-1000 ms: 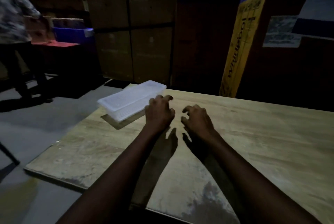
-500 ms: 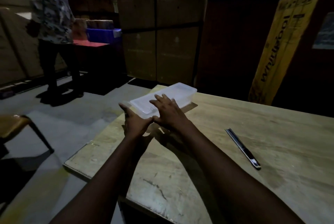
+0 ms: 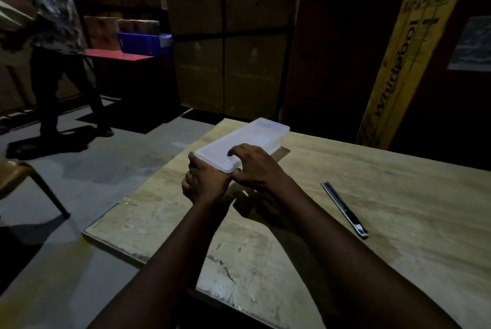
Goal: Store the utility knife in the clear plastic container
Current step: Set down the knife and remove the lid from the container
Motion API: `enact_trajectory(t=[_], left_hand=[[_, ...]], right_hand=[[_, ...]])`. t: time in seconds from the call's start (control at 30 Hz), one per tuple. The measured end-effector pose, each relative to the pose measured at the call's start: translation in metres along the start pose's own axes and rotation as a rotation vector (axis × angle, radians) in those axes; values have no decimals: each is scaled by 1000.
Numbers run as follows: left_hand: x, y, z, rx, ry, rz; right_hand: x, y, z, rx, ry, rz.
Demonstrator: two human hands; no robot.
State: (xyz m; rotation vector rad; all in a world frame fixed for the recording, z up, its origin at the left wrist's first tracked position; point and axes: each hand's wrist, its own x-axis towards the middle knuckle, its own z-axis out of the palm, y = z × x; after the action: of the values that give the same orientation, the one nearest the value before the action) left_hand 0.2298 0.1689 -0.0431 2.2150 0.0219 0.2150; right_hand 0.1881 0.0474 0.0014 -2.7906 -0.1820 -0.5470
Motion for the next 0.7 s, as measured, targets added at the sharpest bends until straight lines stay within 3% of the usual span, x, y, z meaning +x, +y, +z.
enact_trajectory(t=[0.27,0.43,0.63,0.7], left_hand=[[-70,15,12,83,-11,27],[-90,15,10,109,-57,9],[-104,7,9,70,77,43],[-99,2,12,188,20,52]], right_hand=[[-59,-1,-39,-12,-82,51],[-57,-21,-46,-174,-82,150],[-35,-60,-24,-304,70,184],[-31,-71,-18,-328,117,174]])
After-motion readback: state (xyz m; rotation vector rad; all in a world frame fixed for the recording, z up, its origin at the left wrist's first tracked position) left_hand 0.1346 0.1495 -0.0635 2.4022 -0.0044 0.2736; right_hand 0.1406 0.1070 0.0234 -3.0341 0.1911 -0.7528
